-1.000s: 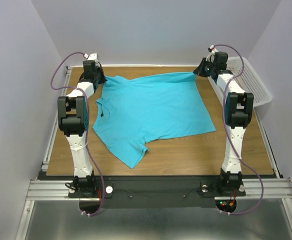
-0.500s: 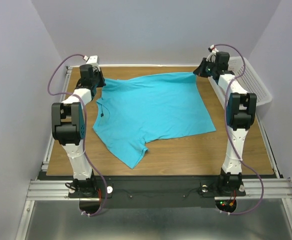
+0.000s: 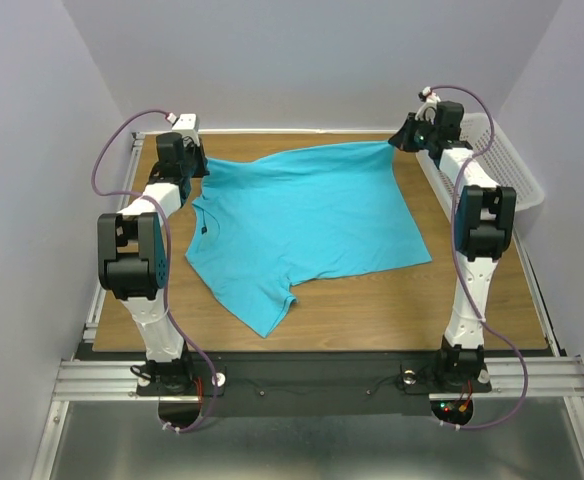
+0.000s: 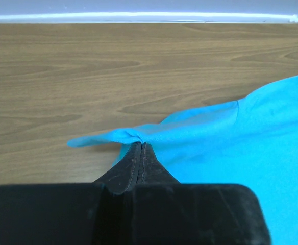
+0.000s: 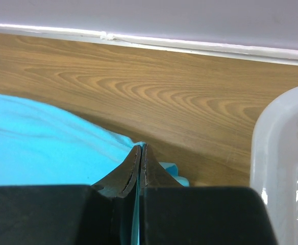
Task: Fold and stack the t-shirts
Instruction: Fold the tshirt
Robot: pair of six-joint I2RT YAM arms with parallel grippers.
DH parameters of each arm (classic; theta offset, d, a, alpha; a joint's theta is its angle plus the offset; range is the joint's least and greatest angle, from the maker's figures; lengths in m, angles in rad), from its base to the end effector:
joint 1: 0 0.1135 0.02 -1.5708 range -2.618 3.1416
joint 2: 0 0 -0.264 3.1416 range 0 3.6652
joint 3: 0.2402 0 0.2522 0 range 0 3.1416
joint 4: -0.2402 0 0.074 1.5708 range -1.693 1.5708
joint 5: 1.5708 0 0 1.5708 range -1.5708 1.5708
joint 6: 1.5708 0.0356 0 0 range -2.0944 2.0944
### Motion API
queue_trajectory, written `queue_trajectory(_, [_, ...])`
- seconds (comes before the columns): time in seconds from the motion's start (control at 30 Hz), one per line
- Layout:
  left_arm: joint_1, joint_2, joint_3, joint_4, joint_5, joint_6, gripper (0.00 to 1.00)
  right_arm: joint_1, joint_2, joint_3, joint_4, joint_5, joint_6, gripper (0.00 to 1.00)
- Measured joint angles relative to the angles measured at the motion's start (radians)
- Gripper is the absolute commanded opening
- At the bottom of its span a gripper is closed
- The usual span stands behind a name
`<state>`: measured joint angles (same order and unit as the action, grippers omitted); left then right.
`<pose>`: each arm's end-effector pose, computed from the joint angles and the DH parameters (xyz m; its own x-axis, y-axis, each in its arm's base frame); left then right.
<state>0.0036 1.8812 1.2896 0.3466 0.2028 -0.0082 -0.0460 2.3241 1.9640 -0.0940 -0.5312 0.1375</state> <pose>0.4431 -0.0056 0.2517 -0.2441 -0.0089 -0.9697 0.1899 0.9802 -0.0568 0.5453 -0.0071 0.2300 -0.4909 0.1409 -0.8597 -0.3511 0.8711 0.3433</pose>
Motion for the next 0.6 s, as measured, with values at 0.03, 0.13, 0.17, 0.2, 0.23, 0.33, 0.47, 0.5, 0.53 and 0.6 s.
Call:
queue_trajectory(0.03, [0.0, 0.0, 0.0, -0.01, -0.005, 0.005, 0.0, -0.003, 0.0, 0.0, 0.002, -0.002, -0.002, 0.01])
queue_trajectory(0.13, [0.0, 0.0, 0.0, -0.026, -0.024, 0.013, 0.0, -0.014, -0.001, 0.0, 0.009, -0.011, -0.001, 0.01])
queue_trajectory(0.17, [0.0, 0.0, 0.001, -0.032, -0.033, 0.013, 0.0, -0.019, -0.001, 0.0, 0.011, -0.015, 0.001, 0.01])
queue_trajectory(0.2, [0.0, 0.0, 0.001, -0.038, -0.041, 0.014, 0.0, -0.022, -0.001, 0.0, 0.015, -0.02, 0.002, 0.01])
queue_trajectory(0.23, [0.0, 0.0, 0.002, -0.043, -0.048, 0.015, 0.0, -0.026, -0.001, 0.0, 0.017, -0.026, 0.003, 0.01])
queue_trajectory(0.33, [0.0, 0.003, 0.019, -0.071, -0.073, 0.016, 0.0, -0.032, -0.001, -0.001, 0.027, -0.035, 0.011, 0.01])
queue_trajectory(0.47, [0.0, 0.014, 0.061, -0.083, -0.093, 0.019, 0.0, -0.034, -0.001, -0.001, 0.05, -0.053, 0.023, 0.01])
queue_trajectory(0.5, [0.0, 0.016, 0.069, -0.084, -0.099, 0.02, 0.0, -0.035, -0.001, -0.001, 0.055, -0.056, 0.028, 0.01])
queue_trajectory(0.53, [0.0, 0.018, 0.076, -0.084, -0.104, 0.023, 0.0, -0.035, -0.001, -0.001, 0.058, -0.06, 0.035, 0.01])
queue_trajectory(0.6, [0.0, 0.019, 0.079, -0.085, -0.108, 0.027, 0.0, -0.038, -0.001, -0.001, 0.064, -0.072, 0.045, 0.01])
